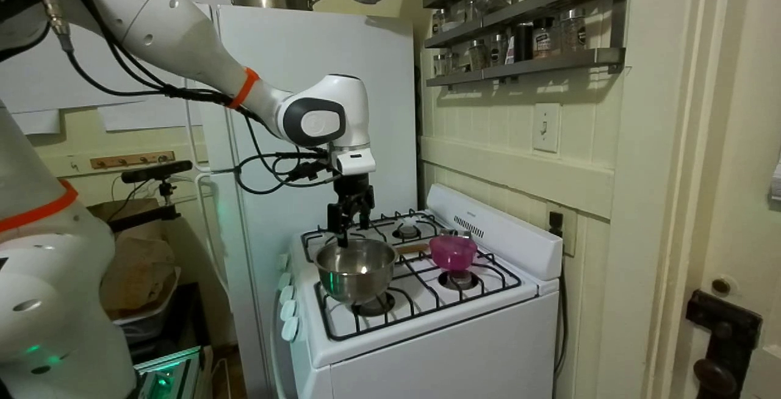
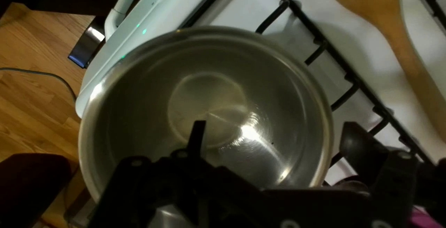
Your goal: Pick up the wooden spatula, then move it around the inside of the bowl
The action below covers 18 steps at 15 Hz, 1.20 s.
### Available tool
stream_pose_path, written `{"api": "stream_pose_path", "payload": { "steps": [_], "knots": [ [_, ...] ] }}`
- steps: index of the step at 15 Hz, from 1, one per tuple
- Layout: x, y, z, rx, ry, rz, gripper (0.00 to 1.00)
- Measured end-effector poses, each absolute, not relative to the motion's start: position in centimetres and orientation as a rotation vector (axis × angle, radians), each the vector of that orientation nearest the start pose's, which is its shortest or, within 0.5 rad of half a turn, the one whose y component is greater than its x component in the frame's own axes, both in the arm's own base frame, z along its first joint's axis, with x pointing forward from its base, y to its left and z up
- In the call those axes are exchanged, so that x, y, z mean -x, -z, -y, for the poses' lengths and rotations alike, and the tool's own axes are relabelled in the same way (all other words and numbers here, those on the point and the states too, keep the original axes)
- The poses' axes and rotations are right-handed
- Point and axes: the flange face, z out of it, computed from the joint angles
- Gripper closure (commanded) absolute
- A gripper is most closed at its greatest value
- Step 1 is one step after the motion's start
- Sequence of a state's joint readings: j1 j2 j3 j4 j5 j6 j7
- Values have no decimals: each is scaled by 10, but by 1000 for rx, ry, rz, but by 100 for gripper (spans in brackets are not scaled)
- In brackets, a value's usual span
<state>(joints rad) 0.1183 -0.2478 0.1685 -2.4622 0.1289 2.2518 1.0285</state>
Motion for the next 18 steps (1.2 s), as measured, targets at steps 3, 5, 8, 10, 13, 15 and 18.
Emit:
{"api": "stream_pose_path", "payload": {
  "steps": [3,5,8,10,13,15,18],
  "knots": [
    [-441,-384,-127,2790,48,-1231,3],
    [-446,-382,-128,2781,83,-1212,7],
    [-451,-375,-131,2784,103,-1177,15],
    [-453,-366,-132,2796,84,-1166,25],
    [-455,-353,-132,2814,54,-1151,39],
    [-457,-346,-132,2821,47,-1139,58],
    [-459,-340,-134,2826,37,-1132,83]
  ]
}}
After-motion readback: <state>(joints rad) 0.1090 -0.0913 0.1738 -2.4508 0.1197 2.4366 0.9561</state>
